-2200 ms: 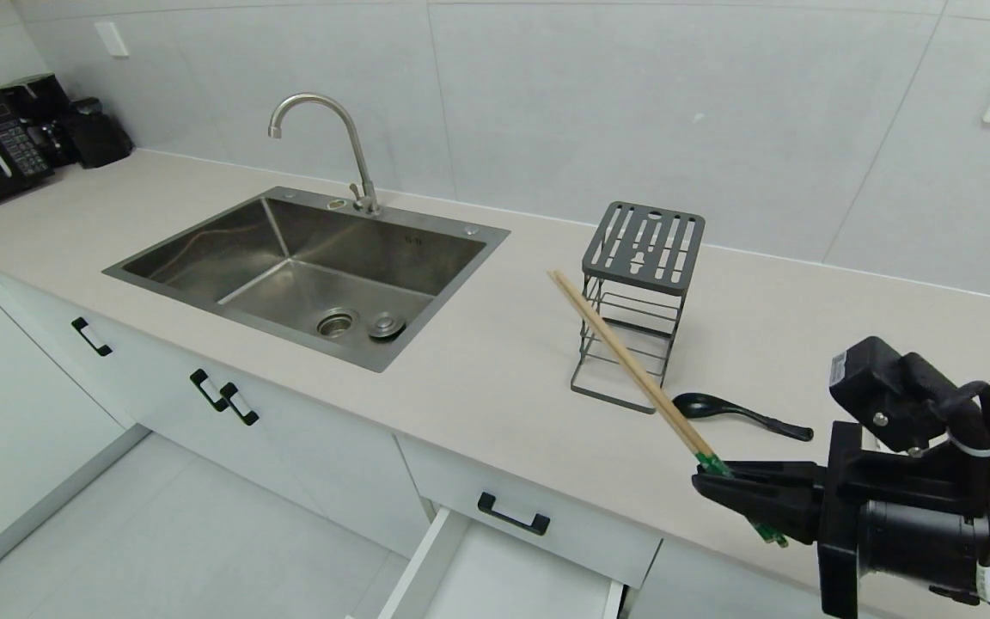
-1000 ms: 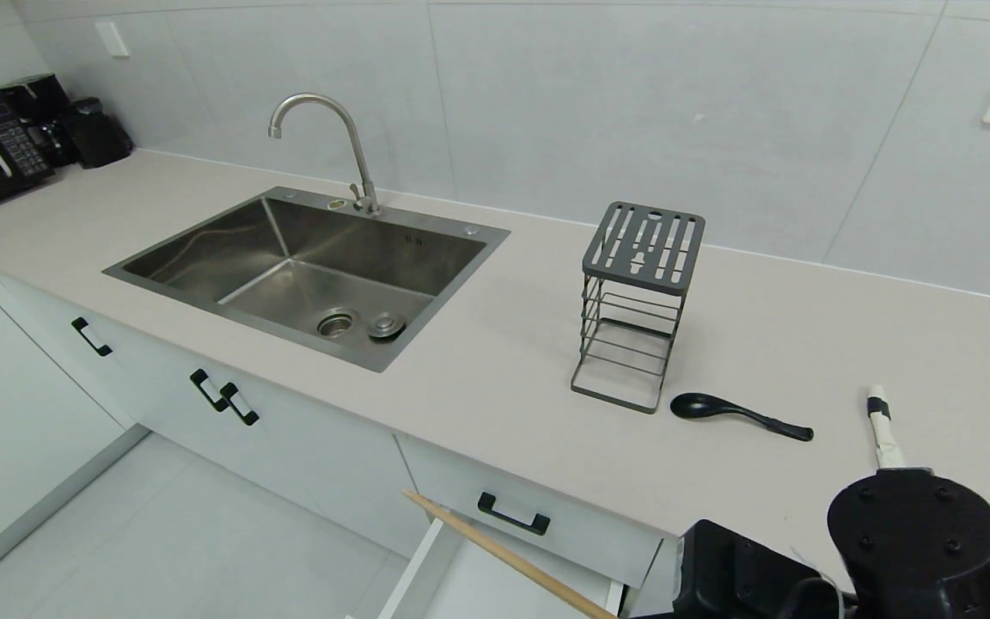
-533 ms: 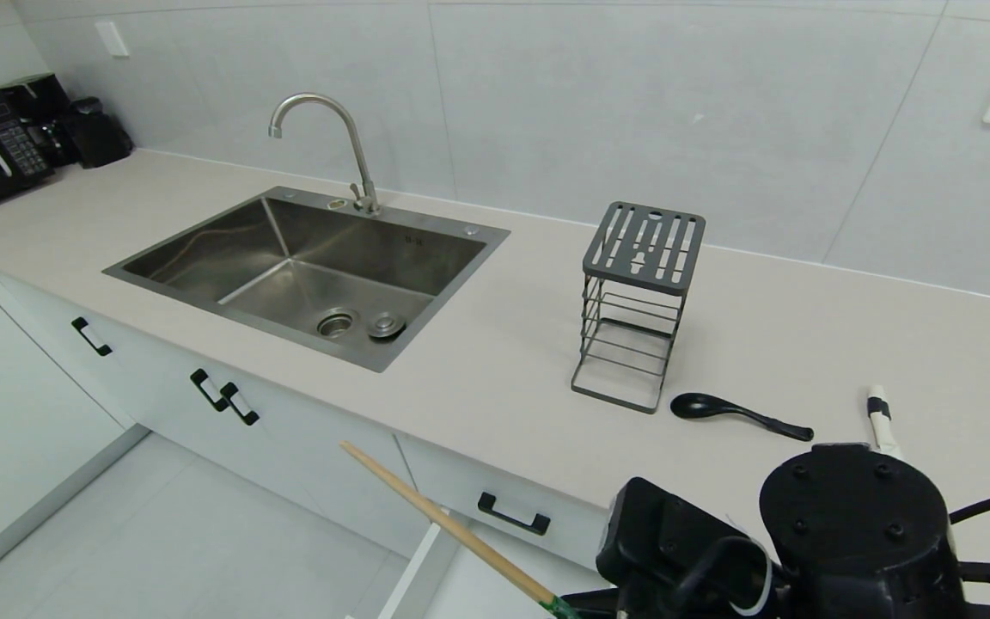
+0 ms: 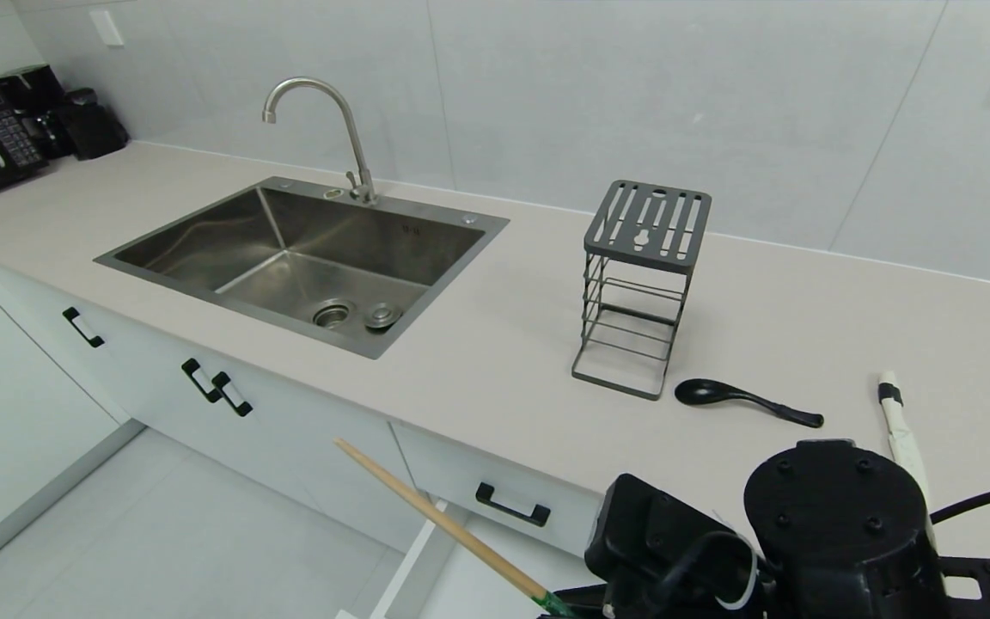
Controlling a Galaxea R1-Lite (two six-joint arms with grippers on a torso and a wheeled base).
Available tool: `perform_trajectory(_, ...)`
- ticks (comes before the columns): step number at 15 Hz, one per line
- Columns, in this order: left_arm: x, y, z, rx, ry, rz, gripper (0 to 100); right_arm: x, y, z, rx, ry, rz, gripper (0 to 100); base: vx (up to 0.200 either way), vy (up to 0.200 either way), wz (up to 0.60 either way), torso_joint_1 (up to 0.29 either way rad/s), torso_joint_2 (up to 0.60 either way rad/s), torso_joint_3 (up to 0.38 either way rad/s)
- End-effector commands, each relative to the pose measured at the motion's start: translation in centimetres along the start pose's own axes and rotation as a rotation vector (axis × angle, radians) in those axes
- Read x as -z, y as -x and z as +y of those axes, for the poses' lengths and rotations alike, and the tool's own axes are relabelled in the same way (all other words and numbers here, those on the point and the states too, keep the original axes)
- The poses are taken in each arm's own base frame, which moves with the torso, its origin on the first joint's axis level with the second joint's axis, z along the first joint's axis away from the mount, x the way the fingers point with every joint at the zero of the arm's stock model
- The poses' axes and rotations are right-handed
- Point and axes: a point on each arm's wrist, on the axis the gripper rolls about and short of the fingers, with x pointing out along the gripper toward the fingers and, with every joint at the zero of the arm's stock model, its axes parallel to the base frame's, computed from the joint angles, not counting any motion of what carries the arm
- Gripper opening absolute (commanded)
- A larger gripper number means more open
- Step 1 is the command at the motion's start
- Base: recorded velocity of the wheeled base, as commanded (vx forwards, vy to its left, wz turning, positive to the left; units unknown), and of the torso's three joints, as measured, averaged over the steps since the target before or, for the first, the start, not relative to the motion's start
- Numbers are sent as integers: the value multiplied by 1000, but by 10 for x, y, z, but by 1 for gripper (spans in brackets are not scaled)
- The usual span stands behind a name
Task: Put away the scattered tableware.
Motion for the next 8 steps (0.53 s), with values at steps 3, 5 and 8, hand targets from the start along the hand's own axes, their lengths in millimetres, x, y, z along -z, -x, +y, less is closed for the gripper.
perform_trajectory(3, 0, 0, 0, 0, 1, 2, 100, 0, 0, 0, 0, 2, -1, 0, 0, 0, 0, -193, 360, 178)
perform_trajectory(5, 0, 0, 0, -2, 1, 2, 100, -1, 0, 0, -1, 3, -5, 0, 0, 0, 0, -144, 285, 134)
perform_trajectory(8, 0, 0, 0, 0, 1, 2, 100, -4, 1, 0, 0, 3, -14, 0, 0, 0, 0, -217, 426, 214)
